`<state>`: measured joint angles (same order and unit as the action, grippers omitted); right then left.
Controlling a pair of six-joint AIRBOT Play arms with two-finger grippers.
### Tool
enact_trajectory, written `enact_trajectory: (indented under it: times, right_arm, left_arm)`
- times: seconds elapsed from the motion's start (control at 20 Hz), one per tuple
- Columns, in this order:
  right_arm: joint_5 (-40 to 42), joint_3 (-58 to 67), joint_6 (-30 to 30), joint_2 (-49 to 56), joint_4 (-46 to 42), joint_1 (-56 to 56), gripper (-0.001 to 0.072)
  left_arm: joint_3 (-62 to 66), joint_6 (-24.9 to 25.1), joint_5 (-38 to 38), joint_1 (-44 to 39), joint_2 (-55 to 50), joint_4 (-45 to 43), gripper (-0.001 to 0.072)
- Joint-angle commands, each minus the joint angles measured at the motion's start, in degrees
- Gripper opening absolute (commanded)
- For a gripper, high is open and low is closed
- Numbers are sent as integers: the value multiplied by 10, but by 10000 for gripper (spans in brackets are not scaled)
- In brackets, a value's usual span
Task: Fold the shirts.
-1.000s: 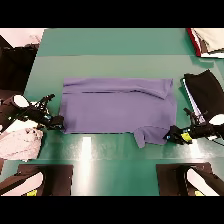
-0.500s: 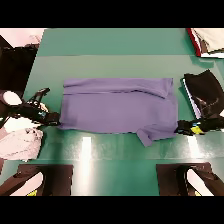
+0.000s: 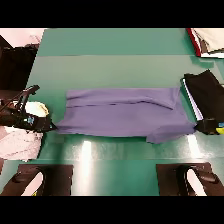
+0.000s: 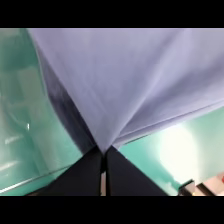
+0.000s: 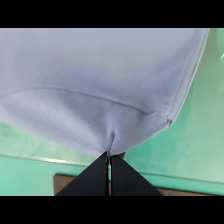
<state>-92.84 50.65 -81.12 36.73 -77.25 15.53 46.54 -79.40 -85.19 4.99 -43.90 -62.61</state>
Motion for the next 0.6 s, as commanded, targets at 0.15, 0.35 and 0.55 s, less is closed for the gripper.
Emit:
enact_trajectory:
  times: [0.15,0.35,0.55]
  right_arm:
    - [59,93,0,116,-3,-1,18]
    - [115,141,8,212,12,-10,18]
    - [175,189,8,308,11,-53,18]
  left_arm:
    - [23,2,144,0,-37,9,21]
    - [65,17,203,0,-135,10,21]
    - [134,31,243,0,-241,14,22]
